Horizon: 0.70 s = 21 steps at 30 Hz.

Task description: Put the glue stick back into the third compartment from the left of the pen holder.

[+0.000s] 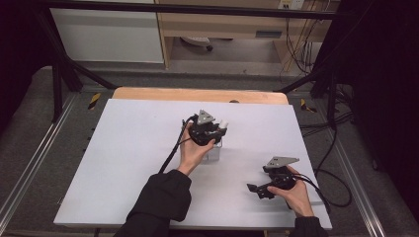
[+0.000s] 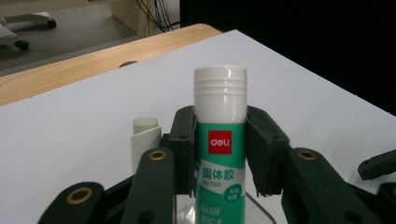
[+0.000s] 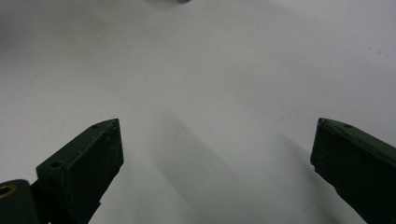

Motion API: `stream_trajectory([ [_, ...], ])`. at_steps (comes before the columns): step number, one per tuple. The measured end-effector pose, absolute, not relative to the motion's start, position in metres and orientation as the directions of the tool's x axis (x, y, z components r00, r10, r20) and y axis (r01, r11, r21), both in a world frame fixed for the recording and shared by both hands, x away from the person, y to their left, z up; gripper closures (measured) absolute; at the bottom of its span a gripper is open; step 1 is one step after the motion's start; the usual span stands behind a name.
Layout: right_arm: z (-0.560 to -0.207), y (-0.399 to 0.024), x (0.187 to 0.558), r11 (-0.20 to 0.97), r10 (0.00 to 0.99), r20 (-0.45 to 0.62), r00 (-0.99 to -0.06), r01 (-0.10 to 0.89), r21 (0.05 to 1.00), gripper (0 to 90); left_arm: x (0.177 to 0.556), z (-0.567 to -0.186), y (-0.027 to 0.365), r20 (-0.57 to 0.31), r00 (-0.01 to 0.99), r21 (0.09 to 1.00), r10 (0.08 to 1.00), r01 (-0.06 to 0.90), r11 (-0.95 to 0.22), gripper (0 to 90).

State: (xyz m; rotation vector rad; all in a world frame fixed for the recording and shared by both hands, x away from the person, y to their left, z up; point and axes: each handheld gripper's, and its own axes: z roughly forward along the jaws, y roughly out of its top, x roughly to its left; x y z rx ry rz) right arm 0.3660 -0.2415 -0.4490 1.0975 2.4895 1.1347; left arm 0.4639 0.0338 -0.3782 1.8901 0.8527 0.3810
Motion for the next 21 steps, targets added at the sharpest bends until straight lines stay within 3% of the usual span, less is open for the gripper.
stream_trajectory([
  [13,-0.449,-0.241,0.366,0.434,0.696,0.121,-0.708,0.549,0.715,3.0,0.461,-0.377,0.038,-0.066,0.72,0.854,0.691,0.399,-0.335,64.0],
  [21,-0.449,-0.241,0.365,0.432,0.694,0.123,-0.709,0.547,0.717,2.9,0.45,-0.363,0.045,-0.047,0.72,0.846,0.692,0.397,-0.356,52.4],
])
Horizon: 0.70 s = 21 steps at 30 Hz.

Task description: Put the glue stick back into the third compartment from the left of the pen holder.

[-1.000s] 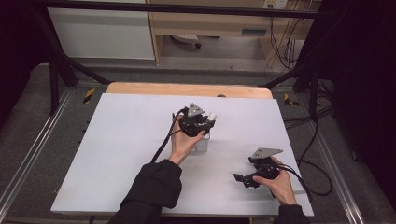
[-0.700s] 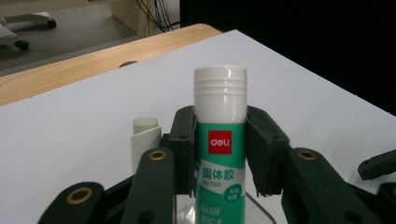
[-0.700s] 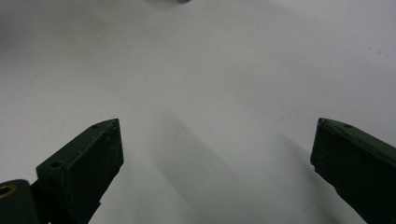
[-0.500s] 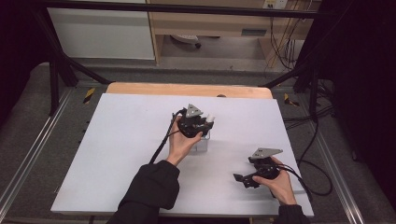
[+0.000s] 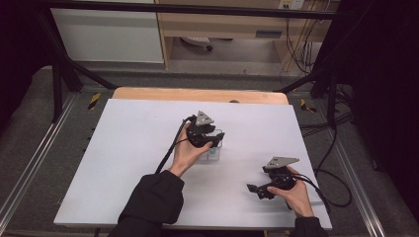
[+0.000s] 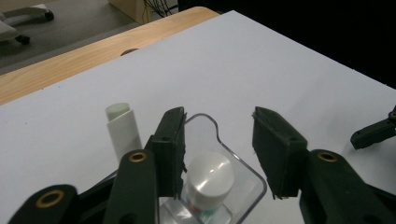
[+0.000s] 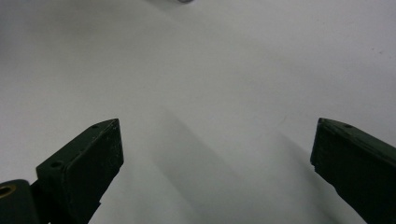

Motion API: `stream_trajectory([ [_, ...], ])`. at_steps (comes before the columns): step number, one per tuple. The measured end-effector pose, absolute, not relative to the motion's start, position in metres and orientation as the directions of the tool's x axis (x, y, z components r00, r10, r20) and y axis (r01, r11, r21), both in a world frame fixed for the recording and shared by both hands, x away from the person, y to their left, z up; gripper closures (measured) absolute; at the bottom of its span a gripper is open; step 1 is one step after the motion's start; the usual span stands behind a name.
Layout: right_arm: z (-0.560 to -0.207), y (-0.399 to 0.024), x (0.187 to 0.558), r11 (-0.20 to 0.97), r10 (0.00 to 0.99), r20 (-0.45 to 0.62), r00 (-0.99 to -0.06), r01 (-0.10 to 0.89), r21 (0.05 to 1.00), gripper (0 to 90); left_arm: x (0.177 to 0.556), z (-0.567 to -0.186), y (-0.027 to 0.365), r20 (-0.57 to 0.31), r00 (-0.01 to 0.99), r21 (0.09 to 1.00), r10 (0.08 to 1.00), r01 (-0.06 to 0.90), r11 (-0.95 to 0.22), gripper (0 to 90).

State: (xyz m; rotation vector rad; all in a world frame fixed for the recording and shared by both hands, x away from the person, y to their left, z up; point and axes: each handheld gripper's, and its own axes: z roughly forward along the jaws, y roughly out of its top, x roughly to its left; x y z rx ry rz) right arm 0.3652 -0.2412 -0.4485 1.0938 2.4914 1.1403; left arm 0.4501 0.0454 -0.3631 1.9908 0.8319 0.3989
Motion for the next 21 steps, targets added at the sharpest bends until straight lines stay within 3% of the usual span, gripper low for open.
stream_trajectory([
  [12,-0.449,-0.241,0.365,0.428,0.696,0.127,-0.706,0.551,0.716,2.8,0.433,-0.35,0.072,-0.075,0.733,0.812,0.676,0.439,-0.386,34.3],
  [21,-0.449,-0.24,0.365,0.43,0.695,0.124,-0.708,0.548,0.718,2.7,0.417,-0.355,0.102,-0.07,0.773,0.809,0.631,0.414,-0.417,17.5],
])
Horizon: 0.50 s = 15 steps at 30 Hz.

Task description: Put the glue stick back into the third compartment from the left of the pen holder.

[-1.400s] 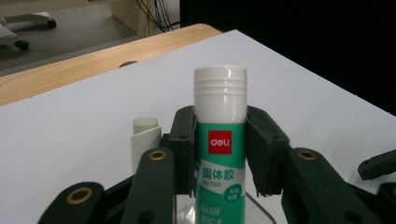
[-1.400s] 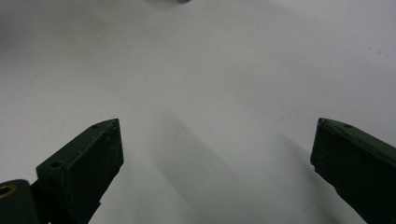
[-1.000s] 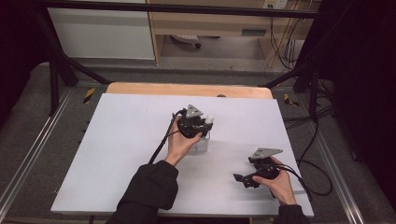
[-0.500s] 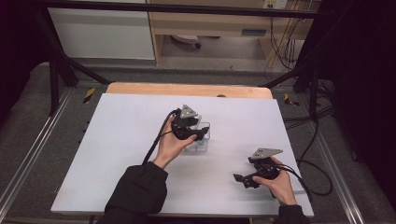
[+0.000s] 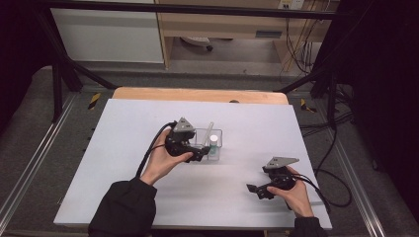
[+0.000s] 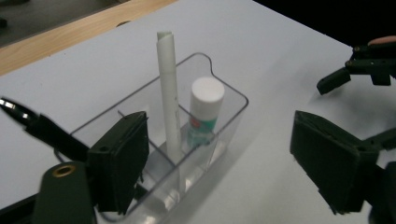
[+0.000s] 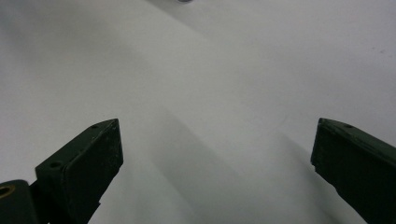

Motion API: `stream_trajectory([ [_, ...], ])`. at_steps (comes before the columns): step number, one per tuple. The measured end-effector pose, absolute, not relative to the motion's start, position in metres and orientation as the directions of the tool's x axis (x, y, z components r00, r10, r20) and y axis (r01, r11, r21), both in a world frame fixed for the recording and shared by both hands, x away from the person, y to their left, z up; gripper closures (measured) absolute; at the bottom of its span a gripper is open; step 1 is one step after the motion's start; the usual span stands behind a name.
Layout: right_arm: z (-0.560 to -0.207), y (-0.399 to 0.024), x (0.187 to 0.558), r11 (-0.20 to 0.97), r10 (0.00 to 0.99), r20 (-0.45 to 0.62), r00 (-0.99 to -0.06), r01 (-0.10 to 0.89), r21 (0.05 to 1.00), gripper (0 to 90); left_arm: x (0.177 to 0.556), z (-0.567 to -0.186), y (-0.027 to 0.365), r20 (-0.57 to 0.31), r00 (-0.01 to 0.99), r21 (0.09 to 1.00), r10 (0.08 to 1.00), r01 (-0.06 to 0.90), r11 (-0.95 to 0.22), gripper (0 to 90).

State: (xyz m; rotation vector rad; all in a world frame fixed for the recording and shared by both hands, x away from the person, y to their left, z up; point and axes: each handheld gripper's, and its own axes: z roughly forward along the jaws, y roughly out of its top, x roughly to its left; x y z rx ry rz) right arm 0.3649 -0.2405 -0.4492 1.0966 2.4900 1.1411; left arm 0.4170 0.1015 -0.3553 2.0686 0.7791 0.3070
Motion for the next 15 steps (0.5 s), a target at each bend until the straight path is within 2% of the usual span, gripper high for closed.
stream_trajectory([
  [9,-0.45,-0.24,0.365,0.43,0.697,0.122,-0.707,0.548,0.718,2.6,0.401,-0.369,0.142,-0.027,0.757,0.801,0.653,0.407,-0.439,6.5],
  [15,-0.45,-0.24,0.365,0.435,0.697,0.121,-0.707,0.551,0.712,2.5,0.394,-0.382,0.166,-0.027,0.741,0.792,0.671,0.426,-0.438,4.1],
])
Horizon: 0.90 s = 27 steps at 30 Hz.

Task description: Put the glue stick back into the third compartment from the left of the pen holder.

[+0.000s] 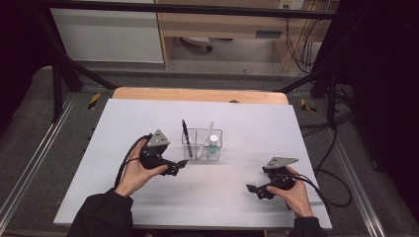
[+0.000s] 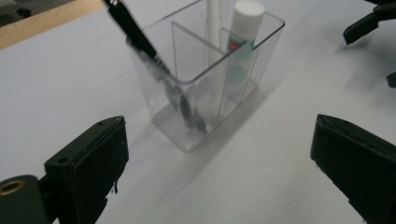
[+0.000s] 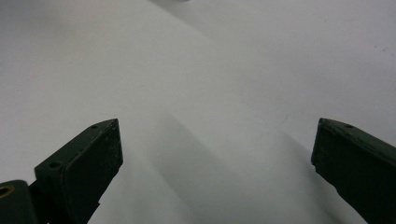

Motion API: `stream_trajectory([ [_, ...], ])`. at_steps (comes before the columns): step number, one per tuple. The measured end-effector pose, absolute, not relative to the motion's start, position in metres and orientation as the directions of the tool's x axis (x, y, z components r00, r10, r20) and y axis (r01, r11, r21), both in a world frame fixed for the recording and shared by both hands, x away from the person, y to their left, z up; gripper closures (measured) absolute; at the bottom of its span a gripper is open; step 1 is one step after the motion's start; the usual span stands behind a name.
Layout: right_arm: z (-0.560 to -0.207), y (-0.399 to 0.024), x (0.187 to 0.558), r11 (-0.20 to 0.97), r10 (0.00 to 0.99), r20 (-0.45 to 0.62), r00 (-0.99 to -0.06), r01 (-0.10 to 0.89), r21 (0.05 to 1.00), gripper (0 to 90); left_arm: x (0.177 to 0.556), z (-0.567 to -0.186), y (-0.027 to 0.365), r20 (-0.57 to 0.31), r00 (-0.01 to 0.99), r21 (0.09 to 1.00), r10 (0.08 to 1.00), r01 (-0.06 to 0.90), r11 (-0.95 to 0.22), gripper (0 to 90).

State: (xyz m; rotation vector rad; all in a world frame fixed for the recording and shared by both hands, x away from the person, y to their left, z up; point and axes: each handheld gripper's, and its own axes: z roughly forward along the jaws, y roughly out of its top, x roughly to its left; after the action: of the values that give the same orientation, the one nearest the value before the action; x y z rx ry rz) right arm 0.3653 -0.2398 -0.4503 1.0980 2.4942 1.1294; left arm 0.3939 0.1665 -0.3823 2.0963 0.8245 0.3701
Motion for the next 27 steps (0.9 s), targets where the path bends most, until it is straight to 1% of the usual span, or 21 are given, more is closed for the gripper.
stream_trajectory([
  [15,-0.45,-0.24,0.365,0.437,0.696,0.12,-0.708,0.55,0.711,2.2,0.367,-0.43,0.231,-0.058,0.7,0.765,0.712,0.489,-0.419,4.2],
  [21,-0.451,-0.24,0.365,0.438,0.698,0.121,-0.706,0.554,0.708,2.1,0.358,-0.441,0.253,-0.05,0.683,0.767,0.729,0.494,-0.41,4.7],
  [27,-0.451,-0.24,0.365,0.439,0.698,0.121,-0.706,0.555,0.706,2.0,0.353,-0.446,0.266,-0.047,0.674,0.762,0.737,0.501,-0.409,4.9],
])
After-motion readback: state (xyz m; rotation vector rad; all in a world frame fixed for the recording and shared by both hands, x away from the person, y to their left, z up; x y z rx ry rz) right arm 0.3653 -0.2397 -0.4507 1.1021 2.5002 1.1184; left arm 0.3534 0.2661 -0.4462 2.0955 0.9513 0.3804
